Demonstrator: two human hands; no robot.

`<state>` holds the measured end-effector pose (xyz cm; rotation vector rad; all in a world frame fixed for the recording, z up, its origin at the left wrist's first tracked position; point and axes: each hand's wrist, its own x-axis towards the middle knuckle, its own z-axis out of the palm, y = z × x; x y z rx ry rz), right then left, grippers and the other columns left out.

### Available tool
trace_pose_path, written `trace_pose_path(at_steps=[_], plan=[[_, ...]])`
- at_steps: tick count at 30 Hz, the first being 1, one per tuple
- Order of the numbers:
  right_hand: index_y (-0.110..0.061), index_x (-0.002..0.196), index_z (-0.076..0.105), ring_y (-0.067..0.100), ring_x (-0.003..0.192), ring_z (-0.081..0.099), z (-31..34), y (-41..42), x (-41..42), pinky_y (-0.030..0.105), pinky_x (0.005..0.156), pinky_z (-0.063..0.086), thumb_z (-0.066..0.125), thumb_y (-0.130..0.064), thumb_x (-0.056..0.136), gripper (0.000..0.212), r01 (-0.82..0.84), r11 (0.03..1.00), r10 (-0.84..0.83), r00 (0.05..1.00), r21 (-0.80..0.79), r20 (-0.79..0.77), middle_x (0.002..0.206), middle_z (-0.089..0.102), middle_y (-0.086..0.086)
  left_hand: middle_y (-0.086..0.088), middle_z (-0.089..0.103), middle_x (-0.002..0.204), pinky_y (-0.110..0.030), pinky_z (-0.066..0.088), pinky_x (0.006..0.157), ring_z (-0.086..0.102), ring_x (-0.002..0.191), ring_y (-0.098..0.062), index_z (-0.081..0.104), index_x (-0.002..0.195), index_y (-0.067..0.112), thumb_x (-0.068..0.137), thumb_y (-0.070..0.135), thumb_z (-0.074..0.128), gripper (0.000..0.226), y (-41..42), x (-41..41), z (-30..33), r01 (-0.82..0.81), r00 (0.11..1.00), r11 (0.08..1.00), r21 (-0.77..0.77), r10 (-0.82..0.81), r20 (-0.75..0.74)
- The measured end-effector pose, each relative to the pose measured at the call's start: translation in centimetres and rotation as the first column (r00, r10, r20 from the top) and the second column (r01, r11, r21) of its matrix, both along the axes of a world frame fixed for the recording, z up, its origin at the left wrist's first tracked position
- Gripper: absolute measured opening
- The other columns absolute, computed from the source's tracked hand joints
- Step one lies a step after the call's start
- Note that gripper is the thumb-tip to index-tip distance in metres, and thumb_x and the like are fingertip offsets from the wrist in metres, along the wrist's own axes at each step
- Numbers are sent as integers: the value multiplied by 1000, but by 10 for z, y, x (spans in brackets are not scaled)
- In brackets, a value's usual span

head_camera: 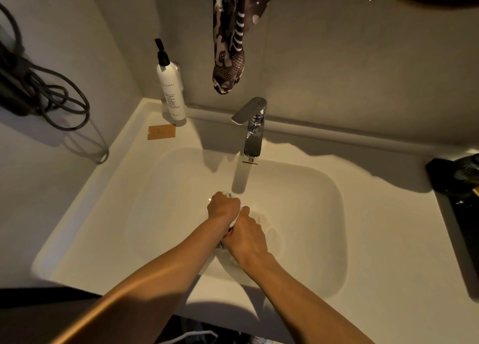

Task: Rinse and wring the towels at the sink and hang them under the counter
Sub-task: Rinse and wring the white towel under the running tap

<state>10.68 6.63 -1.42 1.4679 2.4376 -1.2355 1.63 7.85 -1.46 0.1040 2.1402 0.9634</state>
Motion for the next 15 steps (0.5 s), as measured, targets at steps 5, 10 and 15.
trace_pose_path(at_steps=[5,10,15], plan=[[-13,124,37,26,84,68,6,-3,3,38,65,53,63,-25,87,46,-54,998,52,998,35,46,101,69,7,-8,64,89,-34,50,82,61,86,-26,54,80,15,85,15,67,13,-18,2,-2,-51,996,987,153,38,85],[-19,112,47,16,79,66,23,23,33,30,62,53,76,-35,79,46,91,938,-166,965,-334,-203,92,66,-5,-28,67,112,-47,53,92,65,98,-34,64,110,0,93,17,62,24,-42,-30,6,-197,873,928,315,20,487],[-22,106,65,2,86,66,28,31,46,23,74,49,64,-37,93,21,106,964,-193,908,-242,-372,93,70,-12,-10,66,112,-28,47,71,62,91,-22,62,118,19,91,9,58,29,-58,-43,6,341,928,940,11,-335,-161]])
